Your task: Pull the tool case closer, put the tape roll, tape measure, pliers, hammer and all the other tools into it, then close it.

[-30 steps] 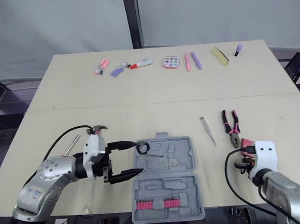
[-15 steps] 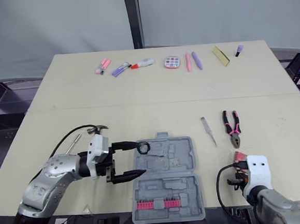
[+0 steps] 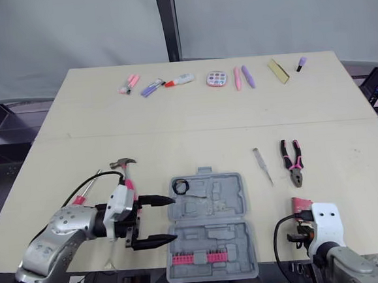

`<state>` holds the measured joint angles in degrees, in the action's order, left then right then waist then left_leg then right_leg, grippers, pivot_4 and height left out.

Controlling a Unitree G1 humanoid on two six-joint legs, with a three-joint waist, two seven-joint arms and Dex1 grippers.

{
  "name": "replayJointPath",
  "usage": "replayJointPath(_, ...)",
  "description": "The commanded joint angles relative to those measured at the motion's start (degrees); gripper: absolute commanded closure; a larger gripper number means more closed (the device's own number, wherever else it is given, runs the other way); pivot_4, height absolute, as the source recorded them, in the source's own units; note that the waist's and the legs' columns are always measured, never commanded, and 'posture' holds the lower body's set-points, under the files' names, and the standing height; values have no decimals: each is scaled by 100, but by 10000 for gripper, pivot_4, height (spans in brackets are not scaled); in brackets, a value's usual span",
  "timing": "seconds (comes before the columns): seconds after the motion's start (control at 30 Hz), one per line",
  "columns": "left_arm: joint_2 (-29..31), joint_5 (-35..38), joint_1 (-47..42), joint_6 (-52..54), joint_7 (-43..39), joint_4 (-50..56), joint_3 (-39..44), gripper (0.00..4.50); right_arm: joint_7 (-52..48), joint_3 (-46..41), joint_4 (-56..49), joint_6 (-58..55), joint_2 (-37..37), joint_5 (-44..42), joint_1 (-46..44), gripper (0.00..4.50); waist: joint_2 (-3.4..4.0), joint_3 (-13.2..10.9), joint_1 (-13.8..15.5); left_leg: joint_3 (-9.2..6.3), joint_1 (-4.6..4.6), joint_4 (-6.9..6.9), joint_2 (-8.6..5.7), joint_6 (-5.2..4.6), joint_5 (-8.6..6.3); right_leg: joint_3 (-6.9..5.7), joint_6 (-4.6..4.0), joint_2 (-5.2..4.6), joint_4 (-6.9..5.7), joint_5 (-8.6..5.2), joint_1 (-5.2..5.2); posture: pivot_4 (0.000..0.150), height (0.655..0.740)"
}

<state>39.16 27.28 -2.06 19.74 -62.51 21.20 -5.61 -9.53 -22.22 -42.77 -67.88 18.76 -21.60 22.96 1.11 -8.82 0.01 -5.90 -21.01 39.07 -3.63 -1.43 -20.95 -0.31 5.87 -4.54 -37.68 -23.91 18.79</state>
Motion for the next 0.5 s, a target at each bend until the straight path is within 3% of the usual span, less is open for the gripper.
replayJointPath(0.03, 54, 21, 95, -152, -114, 48, 57, 0, -87, -138, 41, -179, 60, -13, 208, 44668, 0, 0, 7, 0, 0, 0, -1, 0, 0, 2, 0, 0, 0, 0, 0, 1500, 7134)
replayJointPath(0.5, 27, -61, 177, -375, -182, -87, 10, 0, -119, -191, -98, -227, 67, -63, 416, 44668, 0, 0, 5, -4, 0, 0, -3, 0, 0, 12, 0, 1, 0, 0, -1, 1500, 7134)
